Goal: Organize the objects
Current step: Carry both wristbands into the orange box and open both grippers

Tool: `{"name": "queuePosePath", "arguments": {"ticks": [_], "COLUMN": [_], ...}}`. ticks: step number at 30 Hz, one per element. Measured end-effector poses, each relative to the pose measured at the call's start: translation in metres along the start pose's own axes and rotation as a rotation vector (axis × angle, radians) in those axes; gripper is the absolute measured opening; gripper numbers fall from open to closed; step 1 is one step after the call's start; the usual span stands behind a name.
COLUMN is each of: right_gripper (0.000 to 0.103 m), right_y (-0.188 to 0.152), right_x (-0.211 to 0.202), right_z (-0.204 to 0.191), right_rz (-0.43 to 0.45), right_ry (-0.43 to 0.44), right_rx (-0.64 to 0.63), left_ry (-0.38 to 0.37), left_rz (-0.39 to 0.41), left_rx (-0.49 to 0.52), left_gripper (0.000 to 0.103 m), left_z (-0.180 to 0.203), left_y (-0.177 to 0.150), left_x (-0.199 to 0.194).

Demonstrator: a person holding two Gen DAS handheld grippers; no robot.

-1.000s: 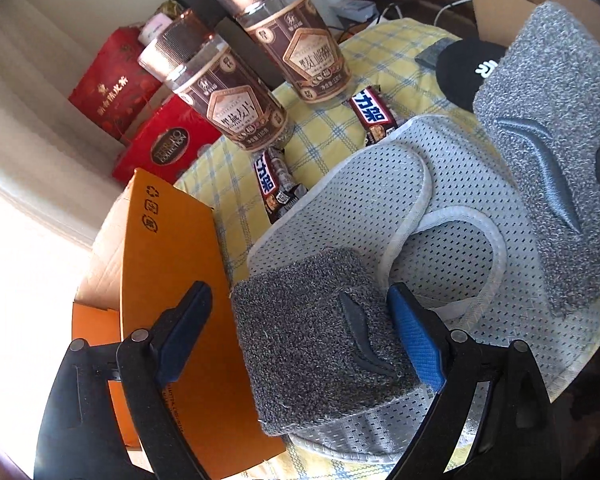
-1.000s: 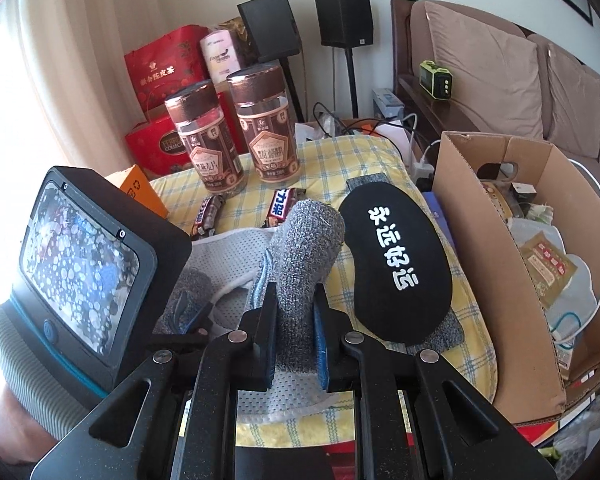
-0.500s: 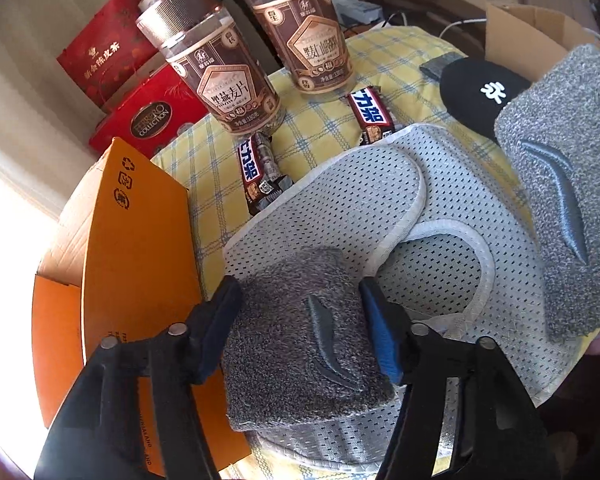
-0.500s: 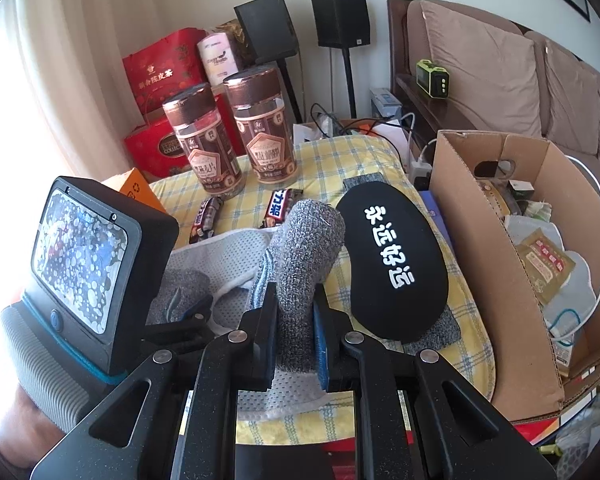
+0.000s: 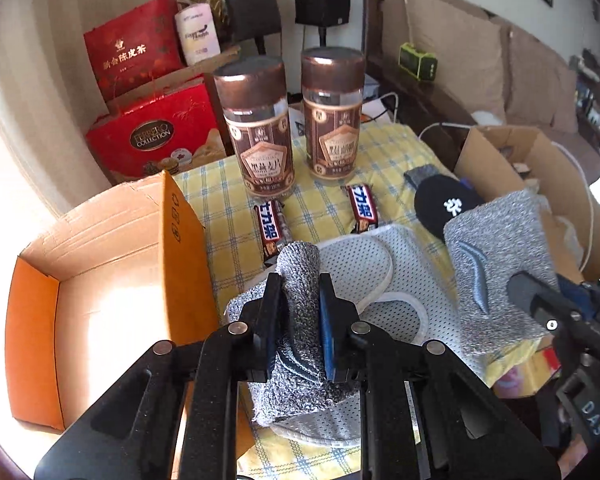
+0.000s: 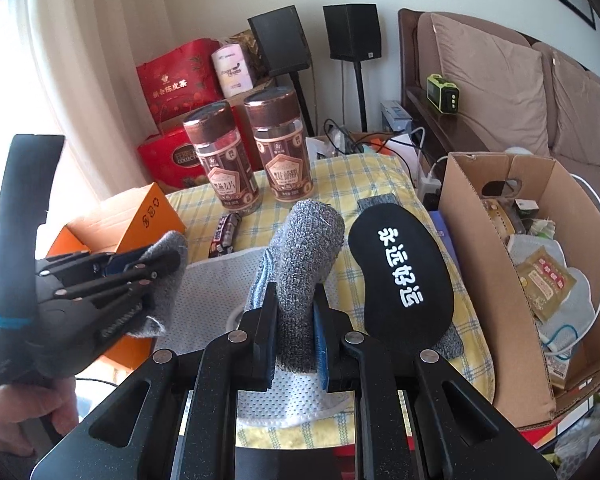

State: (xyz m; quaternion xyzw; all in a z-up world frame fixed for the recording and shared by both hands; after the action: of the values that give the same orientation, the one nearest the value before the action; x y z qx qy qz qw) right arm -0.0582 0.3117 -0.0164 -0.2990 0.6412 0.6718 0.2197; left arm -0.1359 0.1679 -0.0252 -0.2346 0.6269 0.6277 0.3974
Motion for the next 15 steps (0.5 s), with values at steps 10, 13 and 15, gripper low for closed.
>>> {"name": "queuePosePath", "arguments": {"ticks": [10,13,15], "right_gripper": [0.014,0.014,0.014], "right_y": [0.032,0.042,0.048], "right_x": [-0.009,-0.009,-0.006], "right_z": [-0.040,-0.062,-0.078], "right_rz": [0.040,0.048,0.052], "right_ry": [0.110,0.157,0.189], "right_rx": [-0.047,-0.070,-0.087], "left_ry": [-0.011,0.041,0.076], "left_rz": [0.080,0.083,0.072], "left_rx": [-0.032,-0.027,-0.031], "left_gripper": [0.017,0.017,0.017], "left_z": [-0.059,-0.083,-0.099], "left_y": [0.023,0.020,0.014], "left_x": [-0.068,-0.070,-0.066]}}
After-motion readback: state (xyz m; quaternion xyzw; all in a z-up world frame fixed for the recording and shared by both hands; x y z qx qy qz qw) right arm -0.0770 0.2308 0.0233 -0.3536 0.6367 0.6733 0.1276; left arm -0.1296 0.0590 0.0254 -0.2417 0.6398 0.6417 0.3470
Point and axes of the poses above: each gripper's, at about its wrist camera, not at the fingertips, and x roughly the way its jaws point, z to its right, y to its top, the point moved 1 cm from there along x, roughly the way its jaws point, and after that the axes turned 14 degrees about -x, right-handed, at the moved point
